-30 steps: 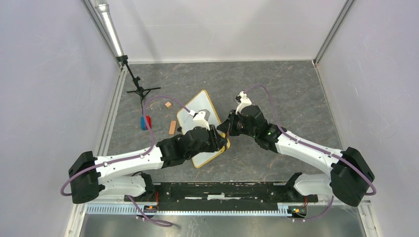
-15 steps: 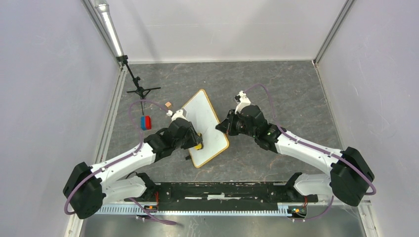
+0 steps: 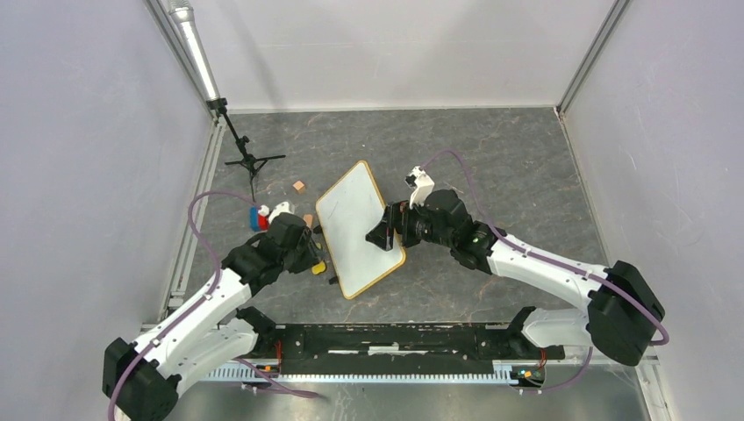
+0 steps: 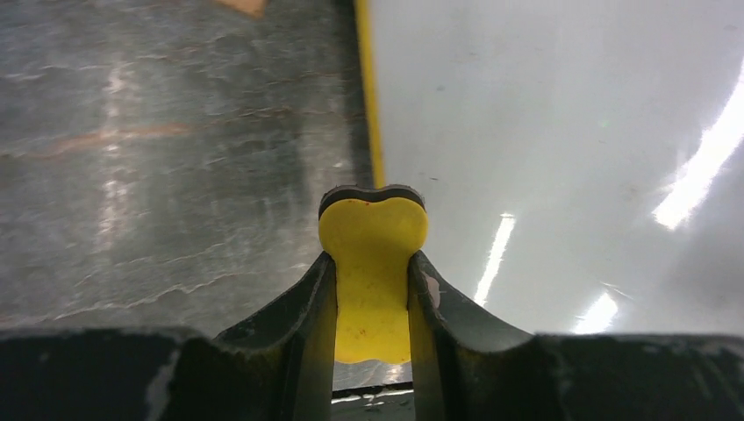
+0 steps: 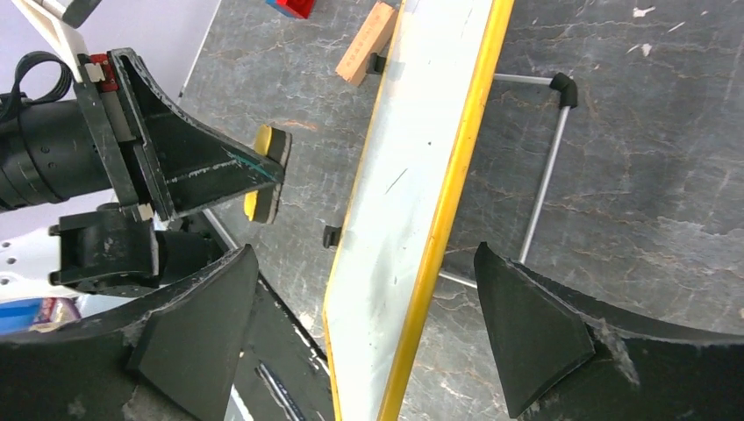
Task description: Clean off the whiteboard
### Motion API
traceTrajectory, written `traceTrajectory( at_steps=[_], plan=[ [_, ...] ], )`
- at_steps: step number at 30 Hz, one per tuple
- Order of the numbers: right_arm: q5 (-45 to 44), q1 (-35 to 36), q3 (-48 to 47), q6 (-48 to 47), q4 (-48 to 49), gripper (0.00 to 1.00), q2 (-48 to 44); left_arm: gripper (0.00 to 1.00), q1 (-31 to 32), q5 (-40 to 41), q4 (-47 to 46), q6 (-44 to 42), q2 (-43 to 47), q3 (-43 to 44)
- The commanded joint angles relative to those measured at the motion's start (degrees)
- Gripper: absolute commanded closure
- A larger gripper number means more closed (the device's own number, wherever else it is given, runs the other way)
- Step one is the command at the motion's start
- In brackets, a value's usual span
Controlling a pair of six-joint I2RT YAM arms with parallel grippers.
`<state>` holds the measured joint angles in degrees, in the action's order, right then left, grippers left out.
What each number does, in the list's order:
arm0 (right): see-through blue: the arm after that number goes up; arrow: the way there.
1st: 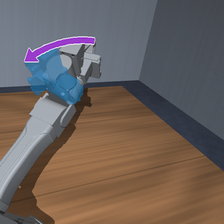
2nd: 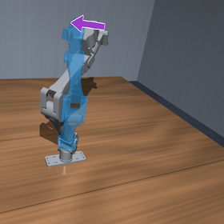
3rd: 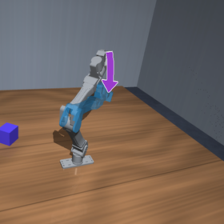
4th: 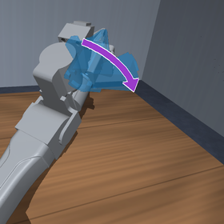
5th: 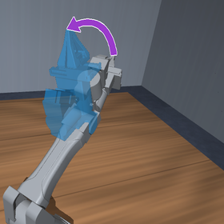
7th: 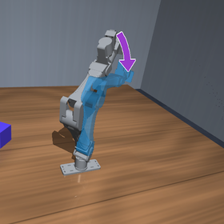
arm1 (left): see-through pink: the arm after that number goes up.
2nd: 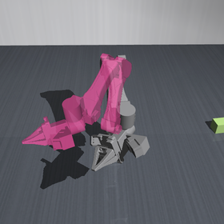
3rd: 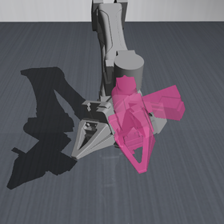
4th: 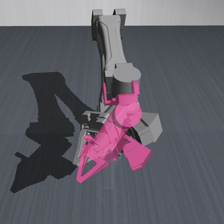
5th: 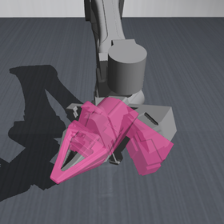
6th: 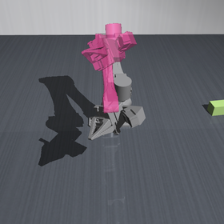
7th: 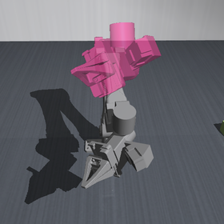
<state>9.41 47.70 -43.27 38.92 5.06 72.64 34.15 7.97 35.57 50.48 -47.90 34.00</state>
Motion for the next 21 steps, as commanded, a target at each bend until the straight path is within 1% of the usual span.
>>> traceTrajectory(
  at_steps=[1, 3, 6, 7, 9, 11, 12, 14, 16, 17, 21],
  plan=[
    [-2.40, 0.33, -3.00, -6.07, -2.21, 0.02, -2.85, 0.71, -1.84, 9.16, 7.41, -0.06, -0.76, -0.44],
    [-4.18, 0.31, -4.06, -9.35, -4.07, 0.02, -3.98, 0.72, -2.48, 12.98, 8.97, 3.33, -1.74, -1.85],
    [-8.76, 0.25, -7.05, -14.23, -9.42, 0.02, -6.04, 0.71, -2.76, 18.37, 13.10, 12.12, -2.34, -3.23],
    [-11.03, 0.20, -8.04, -15.82, -11.03, 0.02, -7.07, 0.69, -2.77, 20.06, 14.29, 15.04, -2.32, -3.60],
    [-16.58, 0.24, -9.07, -18.13, -13.03, 0.02, -10.01, 0.55, -2.81, 21.39, 14.38, 19.02, -2.22, -4.91],
    [-20.37, 0.20, -6.83, -19.91, -11.12, 0.02, -15.34, 0.45, -2.83, 21.73, 13.58, 20.57, -2.30, -5.45],
    [-21.50, 0.25, -5.26, -21.20, -9.62, 0.02, -18.74, 0.38, -2.86, 21.81, 13.52, 21.17, -2.46, -5.52],
    [-23.58, 0.24, -2.21, -23.44, -7.31, 0.02, -24.64, 0.22, -2.86, 22.07, 13.30, 22.13, -2.40, -5.57],
    [-25.44, 0.20, -0.41, -25.80, -6.89, 0.02, -29.52, 0.07, -2.89, 21.94, 13.38, 22.48, -2.13, -5.27],
    [-26.08, 0.19, -0.18, -26.99, -7.40, 0.02, -31.74, 0.01, -2.90, 21.77, 13.53, 22.24, -1.88, -4.75],
    [-27.85, 0.20, -0.24, -31.25, -10.44, 0.02, -38.54, 0.00, -2.95, 20.77, 16.49, 19.13, -0.08, 0.43]
  ],
)
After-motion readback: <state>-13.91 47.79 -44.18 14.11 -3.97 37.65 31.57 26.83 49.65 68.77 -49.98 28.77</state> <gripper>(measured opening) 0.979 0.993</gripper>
